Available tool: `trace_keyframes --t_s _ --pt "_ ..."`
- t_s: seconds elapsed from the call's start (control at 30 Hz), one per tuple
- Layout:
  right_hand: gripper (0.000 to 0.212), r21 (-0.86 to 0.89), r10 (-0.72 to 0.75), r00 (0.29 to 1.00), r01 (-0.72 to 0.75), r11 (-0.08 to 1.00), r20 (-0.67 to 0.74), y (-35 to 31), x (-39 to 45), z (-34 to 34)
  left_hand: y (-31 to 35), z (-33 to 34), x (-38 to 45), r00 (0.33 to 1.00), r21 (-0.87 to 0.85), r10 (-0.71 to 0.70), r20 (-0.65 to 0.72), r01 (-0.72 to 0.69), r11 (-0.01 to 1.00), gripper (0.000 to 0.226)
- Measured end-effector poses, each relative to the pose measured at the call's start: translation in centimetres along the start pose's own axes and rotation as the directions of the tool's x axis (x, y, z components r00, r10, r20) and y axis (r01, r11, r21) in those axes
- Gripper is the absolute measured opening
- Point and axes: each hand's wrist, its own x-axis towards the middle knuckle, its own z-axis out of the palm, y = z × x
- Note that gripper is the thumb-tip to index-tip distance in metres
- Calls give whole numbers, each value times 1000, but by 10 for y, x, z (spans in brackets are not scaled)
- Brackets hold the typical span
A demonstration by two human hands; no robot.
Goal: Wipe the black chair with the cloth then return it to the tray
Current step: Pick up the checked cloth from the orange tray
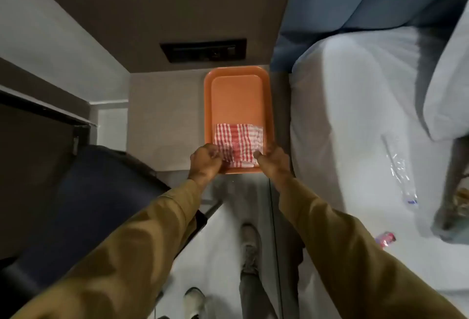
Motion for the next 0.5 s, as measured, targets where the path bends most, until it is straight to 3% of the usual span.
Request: trace_keyframes --t_s 0.13,0.3,0.5 --pt "49 -18 -14 999 15 1000 48 6 47 17 1 24 40 999 51 26 26 -28 998 46" --pt "45 69 23 999 -26 997 33 10 88 35 4 44 75 994 -7 -98 56 98 995 66" --pt "51 168 87 996 -82 982 -26 11 107 47 1 60 94 983 -86 -175 -55 170 982 42"
